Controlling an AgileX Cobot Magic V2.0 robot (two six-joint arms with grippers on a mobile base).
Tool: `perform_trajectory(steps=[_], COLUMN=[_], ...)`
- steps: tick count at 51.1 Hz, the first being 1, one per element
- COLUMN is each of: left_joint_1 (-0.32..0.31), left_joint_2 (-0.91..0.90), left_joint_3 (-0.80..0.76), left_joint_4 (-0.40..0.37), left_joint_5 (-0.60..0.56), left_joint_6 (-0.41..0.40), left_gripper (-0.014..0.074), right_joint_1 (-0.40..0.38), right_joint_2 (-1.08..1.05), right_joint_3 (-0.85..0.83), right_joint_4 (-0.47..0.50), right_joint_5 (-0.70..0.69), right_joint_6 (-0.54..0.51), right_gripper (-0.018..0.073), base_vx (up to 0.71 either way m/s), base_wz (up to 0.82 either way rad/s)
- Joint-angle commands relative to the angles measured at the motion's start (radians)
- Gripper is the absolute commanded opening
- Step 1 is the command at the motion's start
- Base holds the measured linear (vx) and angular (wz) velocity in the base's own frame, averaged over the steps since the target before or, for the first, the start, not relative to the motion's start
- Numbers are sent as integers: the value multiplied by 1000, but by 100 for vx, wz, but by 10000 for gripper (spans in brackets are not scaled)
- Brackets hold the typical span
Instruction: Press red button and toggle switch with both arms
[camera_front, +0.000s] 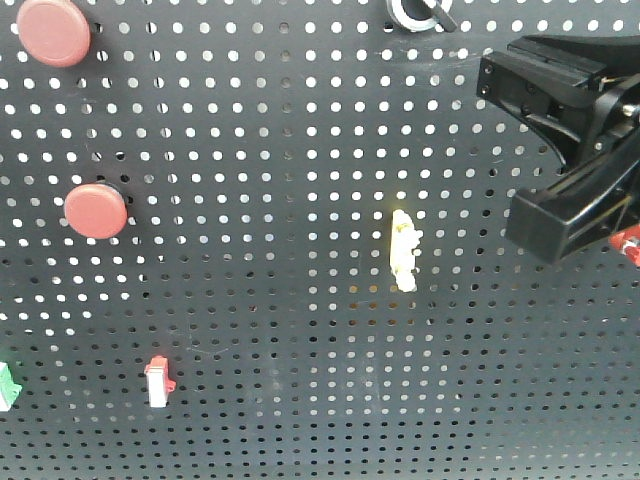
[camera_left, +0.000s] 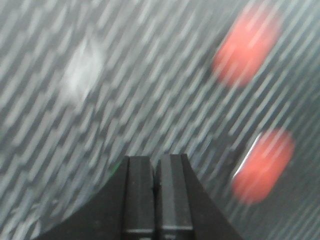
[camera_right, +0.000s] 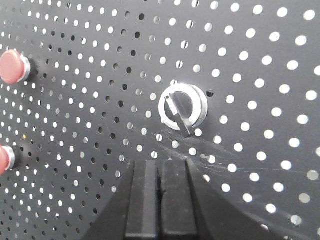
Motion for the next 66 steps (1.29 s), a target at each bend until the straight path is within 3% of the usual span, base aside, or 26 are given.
perform_trajectory(steps=[1, 9, 22, 24, 27, 66], left_joint_1=[73, 168, 178, 178, 178, 178], left_joint_2=[-92, -258, -597, -612, -585, -581], left_joint_3=[143, 465, 839, 825, 817, 820], left_joint_4=[-2, -2, -3, -3, -3, -2], left_joint_5=[-128, -258, -363, -278, -252, -241], left_joint_6=[-8, -8, -50, -66, -69, -69], left_gripper=[2, 2, 2, 2, 2, 2], right_joint_1=[0, 0, 0, 0, 0, 0], right_joint_2=[-14, -14, -14, -12, -15, -14], right_joint_3=[-25, -25, -25, -25, -25, -24], right_joint_4=[-14, -14, -14, -14, -14, -14], right_joint_5=[-63, -63, -63, -63, -64, -63], right_joint_6=[-1, -1, -1, -1, -1, -1], right_gripper=[0, 0, 0, 0, 0, 0], base_vx=[0, 0, 0, 0, 0, 0], base_wz=[0, 0, 0, 0, 0, 0])
